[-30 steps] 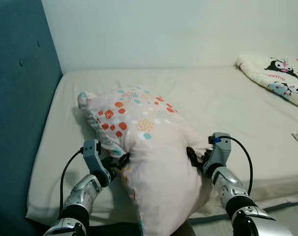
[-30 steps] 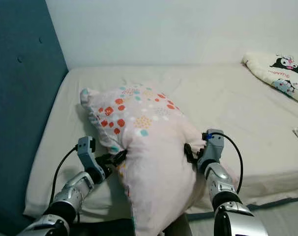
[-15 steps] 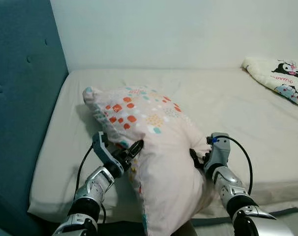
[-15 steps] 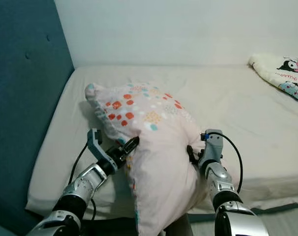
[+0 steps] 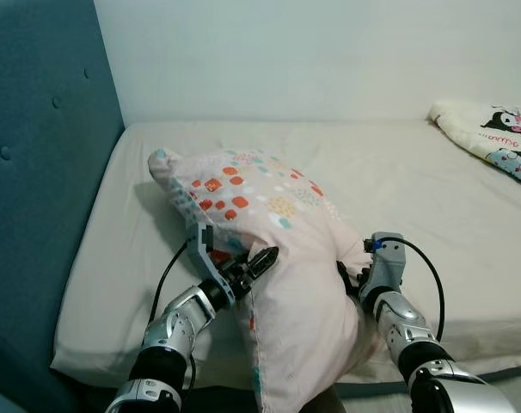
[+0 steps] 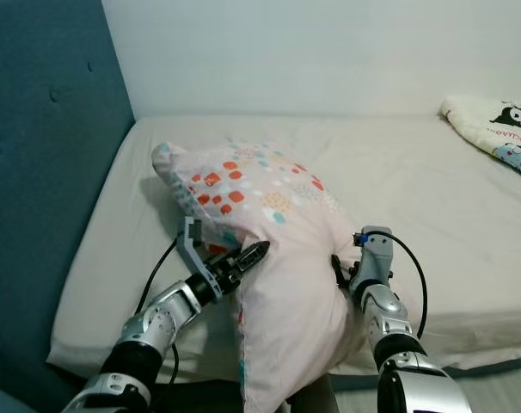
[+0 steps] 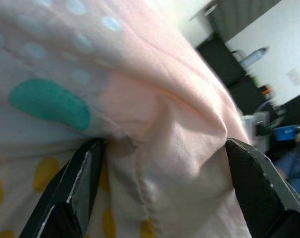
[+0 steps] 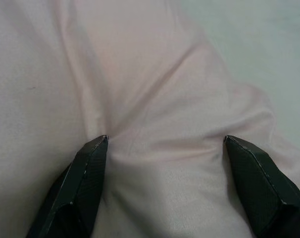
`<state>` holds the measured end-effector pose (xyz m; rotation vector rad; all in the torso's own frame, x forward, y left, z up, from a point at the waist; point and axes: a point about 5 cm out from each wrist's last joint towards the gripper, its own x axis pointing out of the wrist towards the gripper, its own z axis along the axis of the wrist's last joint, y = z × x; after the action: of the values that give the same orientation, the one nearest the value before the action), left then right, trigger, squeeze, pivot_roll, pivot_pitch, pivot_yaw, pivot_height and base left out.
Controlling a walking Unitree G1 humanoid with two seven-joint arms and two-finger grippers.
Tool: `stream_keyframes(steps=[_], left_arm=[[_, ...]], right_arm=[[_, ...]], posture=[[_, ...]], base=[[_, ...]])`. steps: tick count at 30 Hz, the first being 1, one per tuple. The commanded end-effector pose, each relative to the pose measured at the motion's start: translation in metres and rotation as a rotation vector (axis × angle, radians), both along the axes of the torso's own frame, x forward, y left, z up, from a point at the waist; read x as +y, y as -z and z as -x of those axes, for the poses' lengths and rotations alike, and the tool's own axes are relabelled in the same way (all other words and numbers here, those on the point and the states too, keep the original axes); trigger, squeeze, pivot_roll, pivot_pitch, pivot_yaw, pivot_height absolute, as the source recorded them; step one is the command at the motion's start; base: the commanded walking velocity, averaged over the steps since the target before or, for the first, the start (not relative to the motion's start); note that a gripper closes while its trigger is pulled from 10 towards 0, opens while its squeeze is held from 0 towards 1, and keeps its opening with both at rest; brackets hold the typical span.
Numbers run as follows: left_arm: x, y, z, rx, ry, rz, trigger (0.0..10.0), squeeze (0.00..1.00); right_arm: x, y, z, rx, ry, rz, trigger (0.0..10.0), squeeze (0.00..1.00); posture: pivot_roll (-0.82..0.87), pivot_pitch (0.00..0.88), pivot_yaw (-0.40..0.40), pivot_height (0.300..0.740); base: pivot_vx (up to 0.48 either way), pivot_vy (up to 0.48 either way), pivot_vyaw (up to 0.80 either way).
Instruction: Clean up the room
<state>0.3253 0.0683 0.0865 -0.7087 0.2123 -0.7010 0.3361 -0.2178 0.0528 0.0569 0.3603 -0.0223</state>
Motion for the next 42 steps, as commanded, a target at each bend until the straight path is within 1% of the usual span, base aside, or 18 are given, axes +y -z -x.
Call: stream_keyframes(steps=[1, 2, 4, 5, 13, 24, 27, 28, 29, 30, 32, 33, 34, 36, 38, 39, 40, 42], left_arm=[[-0.015, -0.001, 0.003, -0.004, 0.034, -0.024, 10.0, 0.00], [-0.018, -0.001, 0.001, -0.007, 0.018, -0.064, 10.0, 0.00], [-0.018, 0.000, -0.002, 0.036, -0.021, -0.062, 9.6, 0.00], [-0.020, 0.000, -0.003, 0.052, -0.026, -0.045, 0.0, 0.00], [-0.025, -0.006, -0.006, 0.095, -0.030, 0.021, 0.0, 0.00], [-0.026, -0.015, -0.011, 0.069, -0.042, 0.002, 0.0, 0.00], [-0.014, -0.032, -0.029, -0.010, -0.139, -0.114, 0.0, 0.00], [-0.014, -0.032, -0.029, -0.010, -0.139, -0.114, 0.0, 0.00], [-0.005, -0.045, -0.039, -0.069, -0.200, -0.191, 0.0, 0.00], [-0.005, -0.045, -0.039, -0.069, -0.200, -0.191, 0.0, 0.00], [0.016, -0.078, -0.059, -0.233, -0.312, -0.367, 0.0, 0.00], [0.016, -0.078, -0.059, -0.233, -0.312, -0.367, 0.0, 0.00], [0.025, -0.098, -0.067, -0.335, -0.362, -0.460, 0.0, 0.00], [0.025, -0.098, -0.067, -0.335, -0.362, -0.460, 0.0, 0.00], [0.057, -0.157, -0.084, -0.537, -0.561, -0.633, 0.0, 0.00], [0.069, -0.176, -0.087, -0.590, -0.645, -0.696, 0.0, 0.00], [0.069, -0.176, -0.087, -0.590, -0.645, -0.696, 0.0, 0.00], [0.088, -0.192, -0.090, -0.620, -0.765, -0.814, 0.0, 0.00]], right_arm=[[0.008, 0.016, 0.009, 0.083, -0.027, 0.001, 10.0, 0.00], [0.008, 0.016, 0.009, 0.083, -0.025, 0.000, 10.0, 0.00], [0.007, 0.016, 0.008, 0.082, -0.024, -0.001, 10.0, 0.00], [0.007, 0.015, 0.008, 0.081, -0.022, -0.002, 10.0, 0.00], [0.008, 0.015, 0.008, 0.076, -0.016, -0.008, 10.0, 0.00], [0.007, 0.014, 0.007, 0.065, -0.004, -0.021, 10.0, 0.00], [0.007, 0.009, 0.004, 0.034, 0.004, -0.039, 10.0, 0.00], [0.007, 0.009, 0.004, 0.034, 0.004, -0.039, 10.0, 0.00], [0.007, 0.004, 0.001, 0.006, 0.006, -0.064, 10.0, 0.00], [0.007, 0.004, 0.001, 0.006, 0.006, -0.064, 10.0, 0.00], [0.009, -0.011, -0.008, -0.075, 0.004, -0.134, 10.0, 0.00], [0.009, -0.011, -0.008, -0.075, 0.004, -0.134, 10.0, 0.00], [0.009, -0.020, -0.013, -0.121, -0.001, -0.163, 10.0, 0.00], [0.009, -0.020, -0.013, -0.121, -0.001, -0.163, 10.0, 0.00], [0.008, -0.043, -0.024, -0.236, -0.011, -0.225, 10.0, 0.00], [0.009, -0.050, -0.027, -0.268, -0.020, -0.234, 10.0, 0.00], [0.009, -0.050, -0.027, -0.268, -0.020, -0.234, 10.0, 0.00], [0.012, -0.058, -0.030, -0.302, -0.040, -0.238, 10.0, 0.00]], posture=[[-0.09, 0.000, -0.055, 0.483], [-0.09, 0.000, -0.055, 0.483], [-0.09, 0.000, -0.052, 0.483], [-0.09, 0.000, -0.048, 0.483], [-0.09, 0.000, -0.042, 0.483], [-0.10, 0.000, -0.027, 0.483], [-0.10, 0.000, -0.025, 0.483], [-0.10, 0.000, -0.025, 0.483], [-0.10, 0.000, -0.023, 0.483], [-0.10, 0.000, -0.023, 0.483], [-0.11, 0.000, -0.016, 0.483], [-0.11, 0.000, -0.016, 0.483], [-0.12, 0.000, -0.012, 0.483], [-0.12, 0.000, -0.012, 0.483], [-0.12, 0.000, -0.010, 0.483], [-0.12, 0.000, -0.007, 0.483], [-0.12, 0.000, -0.007, 0.483], [-0.12, 0.000, -0.005, 0.483]], base=[[0.000, 0.000, 0.00], [0.000, 0.000, 0.00], [0.000, 0.000, 0.00], [0.000, 0.000, 0.00], [0.000, 0.000, 0.00], [0.000, 0.000, 0.00], [0.000, 0.000, 0.00], [0.000, 0.000, 0.00], [0.000, 0.000, 0.00], [0.000, 0.000, 0.00], [0.000, 0.000, 0.00], [0.000, 0.000, 0.00], [0.000, 0.000, 0.00], [0.000, 0.000, 0.00], [0.000, 0.000, 0.00], [0.000, 0.000, 0.00], [0.000, 0.000, 0.00], [0.000, 0.000, 0.00]])
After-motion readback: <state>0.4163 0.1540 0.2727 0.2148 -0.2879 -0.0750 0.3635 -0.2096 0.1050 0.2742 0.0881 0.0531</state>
